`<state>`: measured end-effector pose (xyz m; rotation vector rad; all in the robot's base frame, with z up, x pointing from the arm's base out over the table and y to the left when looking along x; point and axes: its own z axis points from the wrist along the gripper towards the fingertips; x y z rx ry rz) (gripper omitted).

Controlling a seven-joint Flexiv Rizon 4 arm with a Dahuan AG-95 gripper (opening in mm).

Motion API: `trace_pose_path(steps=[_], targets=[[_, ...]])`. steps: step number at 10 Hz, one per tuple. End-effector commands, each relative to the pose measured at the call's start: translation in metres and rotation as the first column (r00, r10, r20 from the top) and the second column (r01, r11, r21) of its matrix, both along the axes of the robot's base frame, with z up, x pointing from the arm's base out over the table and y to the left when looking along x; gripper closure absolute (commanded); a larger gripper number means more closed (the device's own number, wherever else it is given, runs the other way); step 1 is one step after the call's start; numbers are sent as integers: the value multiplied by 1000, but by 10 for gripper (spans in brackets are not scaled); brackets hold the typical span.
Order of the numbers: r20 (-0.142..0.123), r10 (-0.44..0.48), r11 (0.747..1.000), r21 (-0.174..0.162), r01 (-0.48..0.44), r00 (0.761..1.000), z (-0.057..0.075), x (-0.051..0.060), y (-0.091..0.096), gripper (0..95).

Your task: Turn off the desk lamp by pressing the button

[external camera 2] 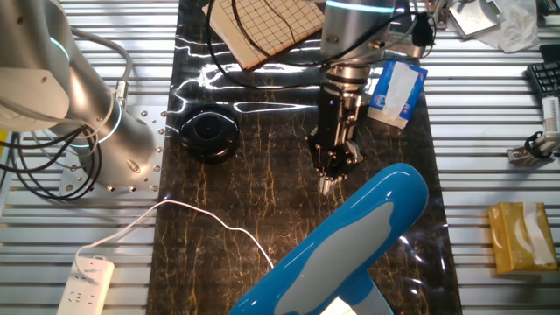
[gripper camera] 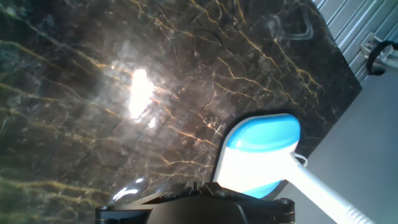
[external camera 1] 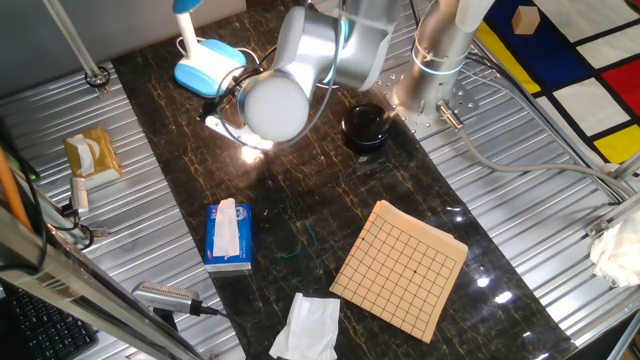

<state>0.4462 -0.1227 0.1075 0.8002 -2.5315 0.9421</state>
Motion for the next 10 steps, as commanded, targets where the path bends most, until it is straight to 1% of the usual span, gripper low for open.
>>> trace_pose_path(steps=[1,3,4,6,7,8,9,10], targets=[[14,4,1000,-4,-4,1000,-11,0,-8,950],[38,33,999,-5,-33,999,-25,-8,-25,950],[48,50,999,0,-50,998,-30,-13,-39,950],[60,68,998,9,-68,996,-35,-21,-59,950],[72,84,996,7,-84,994,-41,-28,-74,950],[78,88,996,6,-89,993,-43,-31,-80,950],[91,102,995,1,-102,991,-49,-38,-97,950],[96,119,993,0,-120,988,-50,-41,-110,950]])
